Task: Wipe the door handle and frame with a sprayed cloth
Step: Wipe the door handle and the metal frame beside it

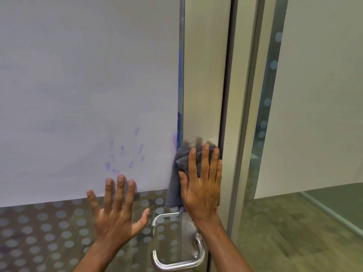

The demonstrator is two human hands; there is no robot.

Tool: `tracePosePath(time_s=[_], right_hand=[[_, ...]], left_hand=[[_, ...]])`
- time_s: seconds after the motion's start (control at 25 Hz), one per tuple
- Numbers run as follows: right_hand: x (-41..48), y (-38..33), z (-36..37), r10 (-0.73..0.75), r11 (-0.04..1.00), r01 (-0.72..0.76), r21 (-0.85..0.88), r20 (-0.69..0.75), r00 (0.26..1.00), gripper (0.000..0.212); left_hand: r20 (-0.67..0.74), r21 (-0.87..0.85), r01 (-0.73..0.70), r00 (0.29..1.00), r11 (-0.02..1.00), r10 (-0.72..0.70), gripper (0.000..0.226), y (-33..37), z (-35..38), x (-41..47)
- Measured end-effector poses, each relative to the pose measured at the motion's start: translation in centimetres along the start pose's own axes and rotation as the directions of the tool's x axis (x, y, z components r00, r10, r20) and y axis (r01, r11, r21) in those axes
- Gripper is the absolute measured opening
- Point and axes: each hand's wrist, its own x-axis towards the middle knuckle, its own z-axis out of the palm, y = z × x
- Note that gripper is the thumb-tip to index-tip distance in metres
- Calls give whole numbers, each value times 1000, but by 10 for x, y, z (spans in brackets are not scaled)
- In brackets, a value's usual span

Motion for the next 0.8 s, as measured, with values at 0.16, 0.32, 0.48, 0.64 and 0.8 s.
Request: tracePosePath(time_s=[0.16,0.32,0.48,0.64,0.8], right_hand=[[-63,6,4,-42,995,53,-84,124,991,62],[-86,3,3,37,992,-13,-125,194,980,62],[-46,1,-3,37,997,-27,-68,148,988,60],[9,-6,-8,36,999,-34,-27,71,997,58],[-15,0,-5,-3,1000,4,-4,109,994,59]], left_hand=[[0,-8,-3,1000,1000,3,98,1,-2,-2],[4,-11,2,1000,1000,-2,99,0,-2,-1],[-8,-9,9,1000,1000,-9,99,2,1,-3],[-4,-18,20,1000,1000,-20,97,1,4,-3],[9,-42,15,1000,999,-14,96,0,0,-2]])
